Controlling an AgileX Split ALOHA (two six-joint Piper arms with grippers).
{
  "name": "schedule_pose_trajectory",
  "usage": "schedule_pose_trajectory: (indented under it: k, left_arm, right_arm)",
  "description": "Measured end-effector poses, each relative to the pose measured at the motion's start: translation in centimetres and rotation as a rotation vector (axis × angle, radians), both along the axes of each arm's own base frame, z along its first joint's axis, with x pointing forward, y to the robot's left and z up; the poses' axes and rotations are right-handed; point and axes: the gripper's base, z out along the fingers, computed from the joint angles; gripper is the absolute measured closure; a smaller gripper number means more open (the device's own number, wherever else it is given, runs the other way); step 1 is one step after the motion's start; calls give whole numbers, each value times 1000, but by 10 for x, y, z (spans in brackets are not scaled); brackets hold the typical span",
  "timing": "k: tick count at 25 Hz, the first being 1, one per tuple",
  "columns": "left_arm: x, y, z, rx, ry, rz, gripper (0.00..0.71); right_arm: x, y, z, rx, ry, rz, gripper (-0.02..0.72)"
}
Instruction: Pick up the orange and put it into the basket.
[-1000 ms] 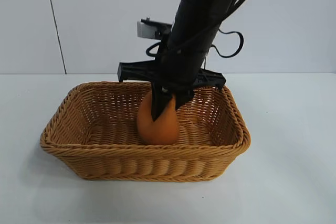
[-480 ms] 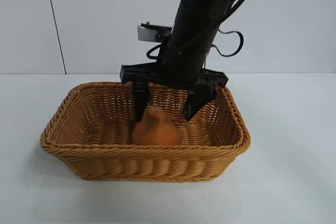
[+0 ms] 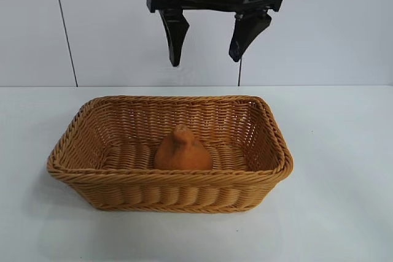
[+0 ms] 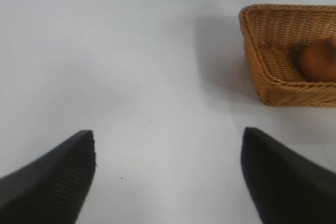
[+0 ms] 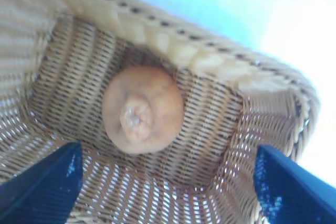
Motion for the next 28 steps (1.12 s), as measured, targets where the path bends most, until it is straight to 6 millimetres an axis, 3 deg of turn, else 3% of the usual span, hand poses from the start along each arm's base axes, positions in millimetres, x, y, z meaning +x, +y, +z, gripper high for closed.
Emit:
schedule_pose_trajectory:
  k: [3, 5, 8, 12, 15, 19, 24, 28]
  left_arm:
    - [0, 0, 0, 0, 0, 0, 161]
    - [0, 0, 0, 0, 0, 0, 161]
    - [0, 0, 0, 0, 0, 0, 161]
    - [0, 0, 0, 0, 0, 0, 161]
    - [0, 0, 0, 0, 0, 0, 161]
    - [0, 0, 0, 0, 0, 0, 161]
    - [0, 0, 0, 0, 0, 0, 161]
    - [0, 0, 0, 0, 0, 0, 161]
  right_arm:
    - [7, -11, 0, -8, -2, -27, 92]
    - [19, -29, 1, -13, -5, -71, 92]
    - [40, -69, 1, -21, -8, -157, 92]
    - [66, -138, 1, -32, -10, -305, 92]
    - [76, -185, 1, -40, -11, -398, 92]
    - [80, -228, 0, -42, -5, -484, 92]
    - [71, -233, -1, -51, 23, -467, 92]
    - [40, -236, -6, -80, 87, -457, 92]
